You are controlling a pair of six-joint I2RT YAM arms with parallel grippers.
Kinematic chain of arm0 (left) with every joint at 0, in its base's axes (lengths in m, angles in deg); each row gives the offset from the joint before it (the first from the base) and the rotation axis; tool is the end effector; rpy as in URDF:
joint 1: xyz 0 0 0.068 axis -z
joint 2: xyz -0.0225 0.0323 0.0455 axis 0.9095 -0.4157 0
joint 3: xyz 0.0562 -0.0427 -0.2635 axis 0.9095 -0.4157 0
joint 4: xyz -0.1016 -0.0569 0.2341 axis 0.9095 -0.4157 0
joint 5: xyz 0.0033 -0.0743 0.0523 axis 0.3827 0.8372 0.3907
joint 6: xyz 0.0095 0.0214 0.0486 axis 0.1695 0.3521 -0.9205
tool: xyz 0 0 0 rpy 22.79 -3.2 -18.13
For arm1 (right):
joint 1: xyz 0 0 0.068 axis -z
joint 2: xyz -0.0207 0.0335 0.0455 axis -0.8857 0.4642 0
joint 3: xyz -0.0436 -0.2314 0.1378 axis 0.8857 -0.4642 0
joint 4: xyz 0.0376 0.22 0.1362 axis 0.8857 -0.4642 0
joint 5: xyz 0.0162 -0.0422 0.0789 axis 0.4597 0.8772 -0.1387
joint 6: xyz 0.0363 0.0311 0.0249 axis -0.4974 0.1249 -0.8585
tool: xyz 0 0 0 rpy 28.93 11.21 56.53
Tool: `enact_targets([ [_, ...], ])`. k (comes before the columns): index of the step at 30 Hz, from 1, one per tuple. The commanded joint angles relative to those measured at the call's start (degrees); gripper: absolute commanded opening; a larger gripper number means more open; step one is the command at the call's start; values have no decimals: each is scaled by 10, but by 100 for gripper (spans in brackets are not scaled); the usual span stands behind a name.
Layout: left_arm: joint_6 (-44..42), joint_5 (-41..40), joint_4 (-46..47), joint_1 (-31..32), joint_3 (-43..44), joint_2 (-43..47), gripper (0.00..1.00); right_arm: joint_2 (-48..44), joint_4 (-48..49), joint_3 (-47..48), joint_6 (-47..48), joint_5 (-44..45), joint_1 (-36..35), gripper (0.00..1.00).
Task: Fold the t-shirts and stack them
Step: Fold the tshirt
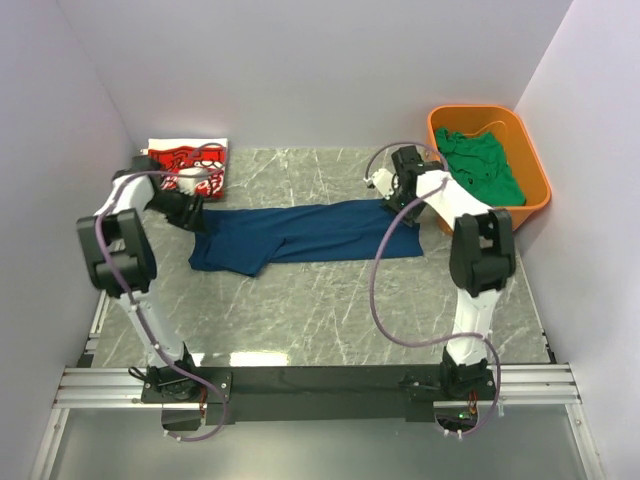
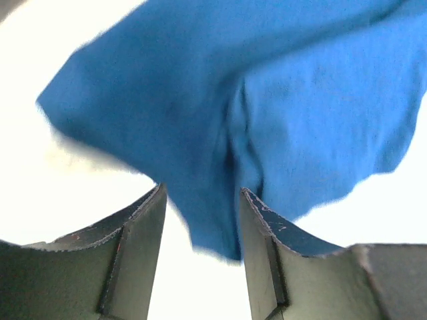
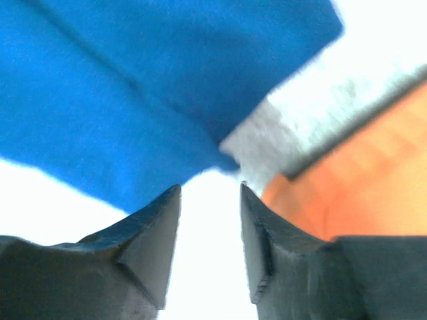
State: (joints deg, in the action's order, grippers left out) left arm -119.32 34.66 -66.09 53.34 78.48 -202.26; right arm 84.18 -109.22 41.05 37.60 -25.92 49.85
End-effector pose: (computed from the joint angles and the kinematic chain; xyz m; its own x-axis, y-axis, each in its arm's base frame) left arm 0.3997 0.0651 0.1987 -0.7944 0.3327 -0.5082 0.5273 0.7930 -0.3052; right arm 0.4098 0.0882 0.2027 -0.5249 -0.8283 -0.1959 -0.7791 0.5602 -0.2815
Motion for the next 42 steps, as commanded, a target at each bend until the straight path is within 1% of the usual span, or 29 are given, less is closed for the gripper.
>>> enact_targets([
  [1, -34, 26, -37, -28, -43, 93, 53, -100, -23, -26, -18, -30, -1, 46],
  [4, -66, 21, -58, -30, -101, 126, 53, -146, -25, -83, -10, -49, -2, 42],
  [5, -71, 19, -52, -29, -116, 137, 53, -150, -22, -109, -9, -50, -3, 41],
  [6, -73, 16, -46, -29, -145, 142, 54, -154, -16, -122, -7, -49, -3, 41],
  [9, -71, 9, -18, -30, -187, 148, 56, -159, 3, -161, -2, -49, -9, 39],
  [12, -73, 8, 2, -29, -202, 144, 56, -154, 36, -194, 4, -42, -16, 39],
  [18, -86, 6, 16, -30, -216, 133, 58, -134, 102, -242, 11, -12, -33, 45],
  [22, -93, -14, 41, -29, -233, 130, 57, -117, 133, -261, 17, 8, -48, 45],
  [23, -91, -23, 53, -29, -237, 129, 55, -112, 139, -262, 19, 17, -51, 45],
  [26, -89, -30, 56, -30, -236, 123, 54, -99, 140, -257, 22, 23, -56, 39],
  [29, -94, -34, 55, -32, -239, 137, 55, -97, 142, -260, 30, 34, -58, 29],
  [30, -96, -40, 53, -32, -239, 140, 55, -97, 144, -264, 37, 37, -57, 20],
  [32, -102, -43, 51, -34, -240, 145, 54, -100, 150, -274, 43, 41, -58, 12],
  [33, -102, -45, 57, -33, -242, 146, 54, -101, 150, -276, 46, 43, -57, 3],
  [34, -102, -45, 61, -33, -244, 146, 53, -102, 150, -277, 47, 44, -58, 0],
  [40, -97, -45, 69, -34, -235, 132, 51, -109, 147, -277, 51, 40, -58, 0],
  [42, -103, -47, 59, -34, -229, 124, 44, -111, 141, -275, 52, 37, -58, 0],
])
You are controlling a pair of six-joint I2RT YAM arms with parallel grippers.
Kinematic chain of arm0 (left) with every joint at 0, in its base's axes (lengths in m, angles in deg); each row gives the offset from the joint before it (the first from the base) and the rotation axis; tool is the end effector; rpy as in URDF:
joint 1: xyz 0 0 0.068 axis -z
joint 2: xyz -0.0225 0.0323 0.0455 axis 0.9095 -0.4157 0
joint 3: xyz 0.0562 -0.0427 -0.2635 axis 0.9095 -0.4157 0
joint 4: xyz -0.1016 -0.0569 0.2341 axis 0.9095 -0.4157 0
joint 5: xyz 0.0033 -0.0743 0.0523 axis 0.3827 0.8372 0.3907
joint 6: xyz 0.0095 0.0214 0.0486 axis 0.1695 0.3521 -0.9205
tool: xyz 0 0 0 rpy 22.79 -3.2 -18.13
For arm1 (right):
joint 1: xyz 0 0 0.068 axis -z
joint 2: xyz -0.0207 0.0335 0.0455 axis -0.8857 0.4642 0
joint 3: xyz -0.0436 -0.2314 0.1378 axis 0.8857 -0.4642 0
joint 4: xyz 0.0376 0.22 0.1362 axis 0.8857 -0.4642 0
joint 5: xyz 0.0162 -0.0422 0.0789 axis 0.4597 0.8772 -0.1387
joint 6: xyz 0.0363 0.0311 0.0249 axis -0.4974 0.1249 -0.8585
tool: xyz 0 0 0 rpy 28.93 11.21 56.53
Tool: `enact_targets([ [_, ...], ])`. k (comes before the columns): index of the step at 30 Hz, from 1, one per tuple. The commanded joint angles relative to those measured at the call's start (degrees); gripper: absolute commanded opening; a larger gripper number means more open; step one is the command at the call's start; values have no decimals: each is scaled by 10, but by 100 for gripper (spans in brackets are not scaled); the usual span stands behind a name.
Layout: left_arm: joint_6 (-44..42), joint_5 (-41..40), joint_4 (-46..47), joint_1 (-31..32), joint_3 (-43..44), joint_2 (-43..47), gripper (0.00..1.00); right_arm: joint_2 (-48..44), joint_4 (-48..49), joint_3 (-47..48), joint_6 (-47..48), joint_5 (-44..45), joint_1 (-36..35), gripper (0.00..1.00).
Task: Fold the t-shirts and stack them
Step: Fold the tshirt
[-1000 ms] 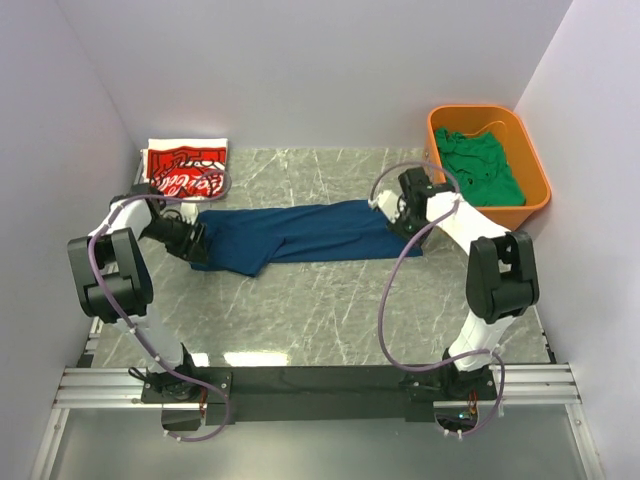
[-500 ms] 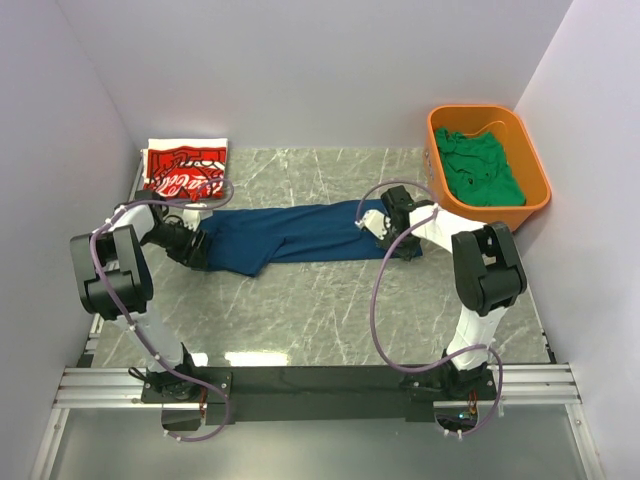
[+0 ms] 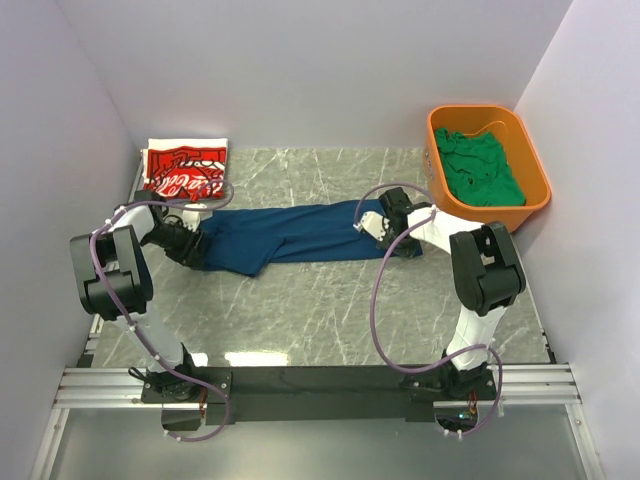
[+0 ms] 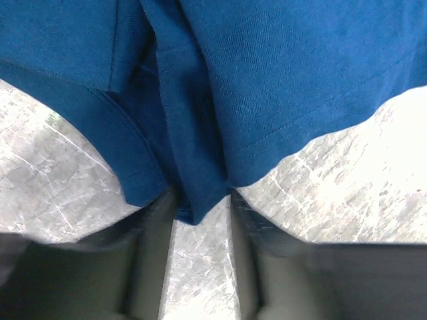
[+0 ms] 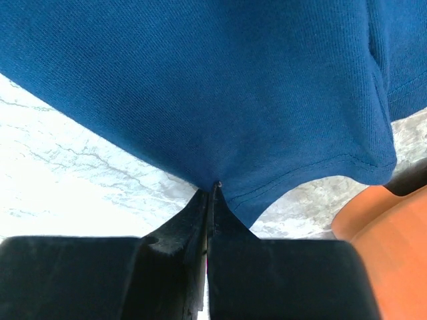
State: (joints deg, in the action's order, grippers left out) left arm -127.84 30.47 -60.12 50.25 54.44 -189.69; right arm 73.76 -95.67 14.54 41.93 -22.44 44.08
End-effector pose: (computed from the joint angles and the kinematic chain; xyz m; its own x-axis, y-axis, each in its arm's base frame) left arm 0.3184 0.0678 0.1667 -0.7914 0.4197 -0.4445 0.5614 0.7867 -0.2567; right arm 0.3312 0.1044 0.1511 -0.3957 -0.9127 -0.1022 -0.8615 0.4075 -0.3029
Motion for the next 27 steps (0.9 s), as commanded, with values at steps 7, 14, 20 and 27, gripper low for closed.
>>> enact_targets([
  [7, -88, -39, -106, -26, 30, 2, 1, -40, -20, -37, 28, 8, 2, 0],
  [14, -130, -58, -160, -47, 31, 21, 1, -121, -57, -99, 61, -2, 1, 0],
  [20, -168, -2, -205, -48, 47, 43, 52, -97, -123, -55, 19, -44, -16, 29],
  [27, -253, 55, -209, -19, 9, 192, 63, -169, -180, 21, -52, -140, -40, 45],
])
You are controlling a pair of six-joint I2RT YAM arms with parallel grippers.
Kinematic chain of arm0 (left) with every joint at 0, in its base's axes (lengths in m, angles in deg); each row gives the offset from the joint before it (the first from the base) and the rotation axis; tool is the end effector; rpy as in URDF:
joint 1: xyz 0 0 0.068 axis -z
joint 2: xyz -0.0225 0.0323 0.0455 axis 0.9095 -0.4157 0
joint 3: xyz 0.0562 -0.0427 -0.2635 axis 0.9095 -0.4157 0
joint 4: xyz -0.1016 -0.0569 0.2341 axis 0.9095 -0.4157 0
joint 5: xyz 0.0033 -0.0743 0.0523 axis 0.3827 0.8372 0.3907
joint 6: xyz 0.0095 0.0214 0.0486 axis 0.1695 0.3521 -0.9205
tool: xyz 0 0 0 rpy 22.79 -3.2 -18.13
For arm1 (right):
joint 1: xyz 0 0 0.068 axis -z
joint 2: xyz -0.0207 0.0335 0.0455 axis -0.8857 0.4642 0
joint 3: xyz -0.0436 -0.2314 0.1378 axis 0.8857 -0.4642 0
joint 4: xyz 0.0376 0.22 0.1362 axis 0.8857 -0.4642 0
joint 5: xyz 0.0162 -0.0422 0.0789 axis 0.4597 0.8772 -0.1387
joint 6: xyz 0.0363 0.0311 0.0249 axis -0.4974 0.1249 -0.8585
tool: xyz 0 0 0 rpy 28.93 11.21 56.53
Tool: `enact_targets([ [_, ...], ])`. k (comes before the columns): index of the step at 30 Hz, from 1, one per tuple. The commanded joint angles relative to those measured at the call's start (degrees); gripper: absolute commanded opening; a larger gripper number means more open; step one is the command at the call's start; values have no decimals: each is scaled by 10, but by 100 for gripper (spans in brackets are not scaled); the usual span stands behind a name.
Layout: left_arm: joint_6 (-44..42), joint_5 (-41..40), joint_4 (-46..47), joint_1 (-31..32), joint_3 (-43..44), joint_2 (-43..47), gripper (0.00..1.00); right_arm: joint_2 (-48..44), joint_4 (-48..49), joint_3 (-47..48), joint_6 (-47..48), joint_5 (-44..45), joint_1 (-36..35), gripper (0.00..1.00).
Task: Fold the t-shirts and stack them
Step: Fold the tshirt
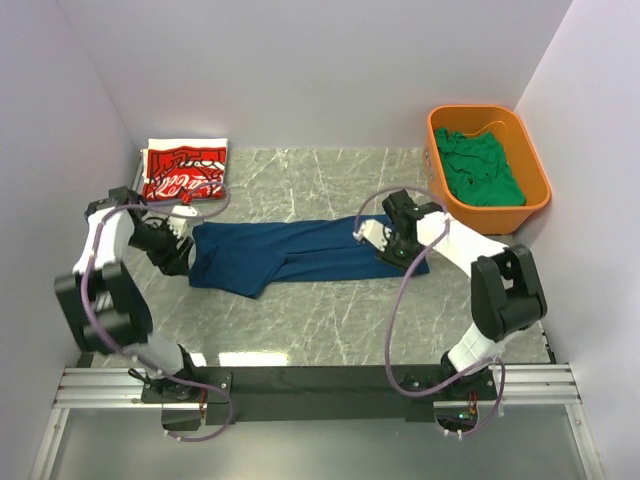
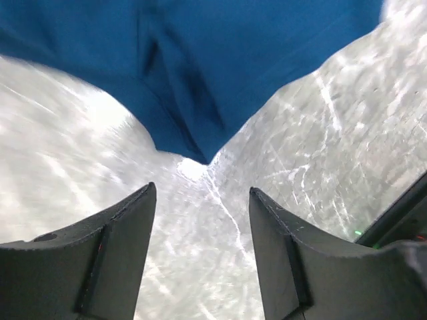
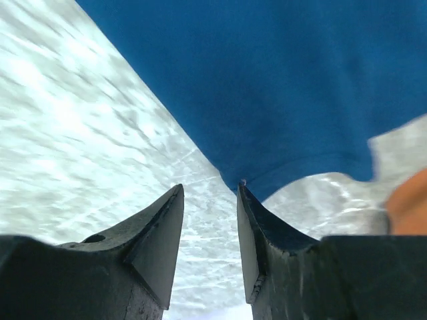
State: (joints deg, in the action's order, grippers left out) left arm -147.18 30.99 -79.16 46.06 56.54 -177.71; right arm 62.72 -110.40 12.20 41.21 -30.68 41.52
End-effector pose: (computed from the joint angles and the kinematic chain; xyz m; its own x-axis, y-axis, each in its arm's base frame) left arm 0.2690 0.0753 0.2321 -0.6454 0.5960 -0.4777 0.7354 0.6539 -0.1778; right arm 0.2807 0.1073 0.1920 -0.3512 -0.9259 -0.1393 -0.9198 0.3689 -0.1337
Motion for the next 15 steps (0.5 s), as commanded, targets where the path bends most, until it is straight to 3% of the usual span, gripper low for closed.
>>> enact_targets([
  [1, -60, 50, -10, 35, -24, 99, 63, -65, -29, 59, -55, -68, -22, 45],
  [4, 3, 72, 62, 56, -67, 136, 58, -101, 38, 60, -93, -99, -59, 44],
  [8, 185, 158, 94, 26, -21, 102, 61, -100, 135, 69, -89, -52, -177, 44],
  [11, 278, 213, 116, 0, 5, 89, 62, -67, 220, 88, -49, -46, -237, 46],
  [15, 368, 191, 193, -16, 3, 120, 62, 46, 266, 170, -3, -59, -339, 47],
])
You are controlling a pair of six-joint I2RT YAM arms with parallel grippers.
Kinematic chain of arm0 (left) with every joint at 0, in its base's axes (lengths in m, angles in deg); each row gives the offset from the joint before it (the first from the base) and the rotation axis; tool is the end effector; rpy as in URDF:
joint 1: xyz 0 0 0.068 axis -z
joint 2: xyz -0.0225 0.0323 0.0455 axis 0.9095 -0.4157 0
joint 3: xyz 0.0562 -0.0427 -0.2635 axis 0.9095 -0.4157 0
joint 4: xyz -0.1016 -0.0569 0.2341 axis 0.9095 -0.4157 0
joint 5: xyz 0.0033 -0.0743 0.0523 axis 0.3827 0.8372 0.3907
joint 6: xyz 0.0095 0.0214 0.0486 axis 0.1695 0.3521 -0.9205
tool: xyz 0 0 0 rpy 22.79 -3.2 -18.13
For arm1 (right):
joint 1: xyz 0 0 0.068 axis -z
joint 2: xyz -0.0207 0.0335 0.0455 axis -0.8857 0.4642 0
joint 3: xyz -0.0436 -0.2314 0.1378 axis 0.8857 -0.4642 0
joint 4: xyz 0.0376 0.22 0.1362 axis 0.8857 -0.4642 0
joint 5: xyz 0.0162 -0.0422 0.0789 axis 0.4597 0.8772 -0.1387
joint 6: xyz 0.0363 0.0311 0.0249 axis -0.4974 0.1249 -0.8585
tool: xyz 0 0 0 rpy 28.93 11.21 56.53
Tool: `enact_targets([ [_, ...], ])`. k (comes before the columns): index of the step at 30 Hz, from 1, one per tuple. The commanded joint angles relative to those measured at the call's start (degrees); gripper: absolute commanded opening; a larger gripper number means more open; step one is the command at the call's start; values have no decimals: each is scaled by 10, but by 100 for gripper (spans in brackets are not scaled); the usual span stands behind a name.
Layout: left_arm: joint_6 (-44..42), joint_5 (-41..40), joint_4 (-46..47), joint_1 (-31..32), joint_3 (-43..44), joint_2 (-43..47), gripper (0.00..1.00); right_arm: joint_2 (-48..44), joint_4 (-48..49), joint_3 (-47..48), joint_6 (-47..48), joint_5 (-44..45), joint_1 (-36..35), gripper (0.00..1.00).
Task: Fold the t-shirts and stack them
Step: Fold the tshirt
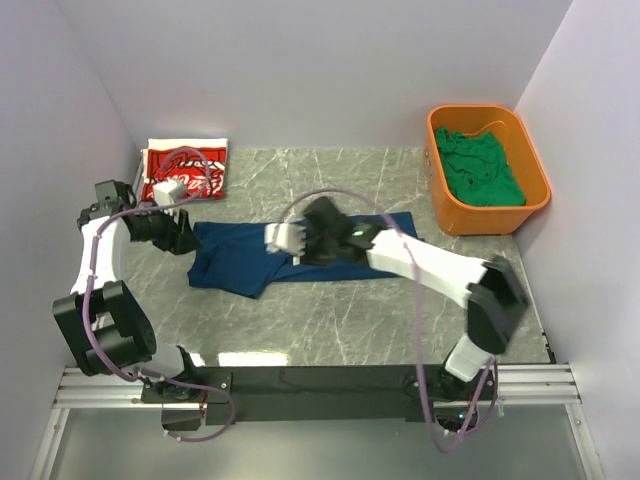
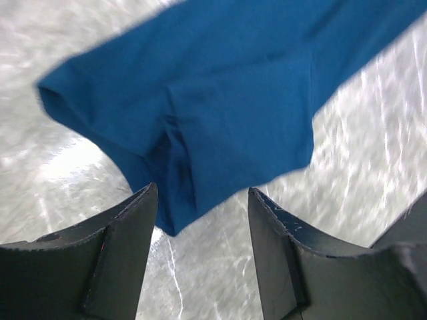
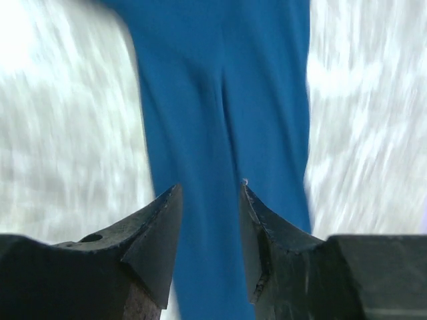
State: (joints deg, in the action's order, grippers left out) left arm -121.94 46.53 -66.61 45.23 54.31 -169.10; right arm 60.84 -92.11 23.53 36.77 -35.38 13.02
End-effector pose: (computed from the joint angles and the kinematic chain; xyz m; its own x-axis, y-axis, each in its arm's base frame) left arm 0.2657 0.0703 0.2706 -0.6712 0.2192 -0.7081 0.5576 0.7787 -0.2875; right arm 0.2296 0.2723 0.2764 0.1982 -0.8177 -0.5405 -0.9089 0.0530 -0.4136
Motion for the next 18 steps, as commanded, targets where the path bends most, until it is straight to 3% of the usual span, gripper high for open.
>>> enact_targets([
  [1, 128, 19, 80, -11, 26, 40, 61, 81, 104, 67, 50, -16, -67, 47],
  [10, 187, -7, 79, -40, 66, 31, 62, 182, 253, 34, 191, -96, -146, 51],
  [18, 164, -13, 64, -41, 66, 30, 63, 245, 257, 59, 219, -117, -157, 48],
])
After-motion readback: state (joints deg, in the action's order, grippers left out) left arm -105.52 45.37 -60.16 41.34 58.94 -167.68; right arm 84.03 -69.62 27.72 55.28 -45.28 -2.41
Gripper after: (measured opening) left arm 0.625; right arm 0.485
